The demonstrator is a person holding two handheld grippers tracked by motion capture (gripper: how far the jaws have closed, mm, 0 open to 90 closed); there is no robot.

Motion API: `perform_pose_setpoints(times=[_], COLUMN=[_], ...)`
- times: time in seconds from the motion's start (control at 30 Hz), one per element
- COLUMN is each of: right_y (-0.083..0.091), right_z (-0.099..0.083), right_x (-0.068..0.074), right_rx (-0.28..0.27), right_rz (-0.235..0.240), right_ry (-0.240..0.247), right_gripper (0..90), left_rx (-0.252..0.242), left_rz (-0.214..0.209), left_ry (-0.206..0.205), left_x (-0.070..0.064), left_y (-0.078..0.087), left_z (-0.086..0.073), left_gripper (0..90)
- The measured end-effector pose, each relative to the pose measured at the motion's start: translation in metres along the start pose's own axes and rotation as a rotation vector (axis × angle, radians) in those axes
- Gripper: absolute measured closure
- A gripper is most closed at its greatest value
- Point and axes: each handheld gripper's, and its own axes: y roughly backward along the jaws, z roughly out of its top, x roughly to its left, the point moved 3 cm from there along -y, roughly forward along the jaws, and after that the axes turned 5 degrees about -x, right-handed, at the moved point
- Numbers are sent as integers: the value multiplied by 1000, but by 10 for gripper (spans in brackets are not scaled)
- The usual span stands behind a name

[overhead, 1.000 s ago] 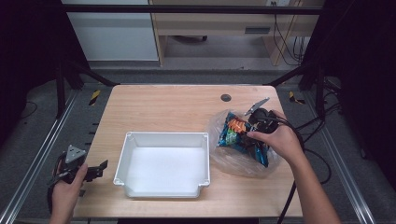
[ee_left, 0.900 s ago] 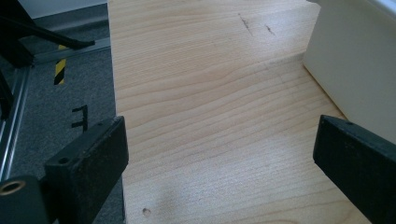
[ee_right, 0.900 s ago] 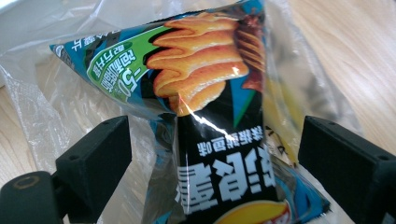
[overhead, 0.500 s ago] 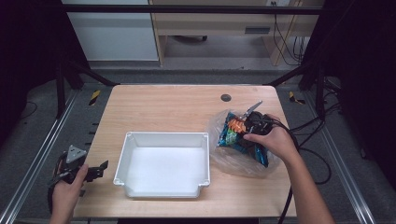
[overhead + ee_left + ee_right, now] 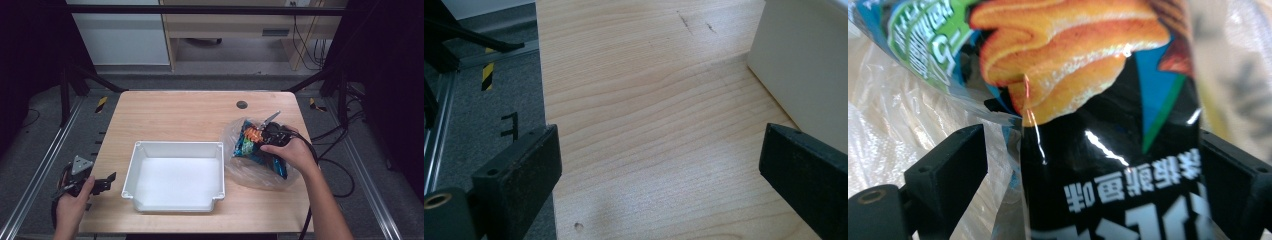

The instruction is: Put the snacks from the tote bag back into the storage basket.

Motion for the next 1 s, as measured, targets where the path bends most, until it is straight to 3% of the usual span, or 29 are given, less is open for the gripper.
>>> perform_pose_setpoints(times=[0.33,0.5,0.6,1.0], right_y=[-11,-12,-8,8], right_z=[-7,-7,-9,-10], right_x=[-1,-2,-1,5], right_rx=[23,19,5,-27], right_rz=[12,-10,4,0], right_ry=[-4,7,31,69], right_gripper=[112,208,323,369], left_rx=[4,4,4,3], left_rz=[-4,-3,-4,-4], left_ry=[-4,-4,-3,-1], left_x=[0,0,0,0], left_y=[0,0,0,-1], left_z=[0,0,0,0], left_gripper=[34,34,34,34])
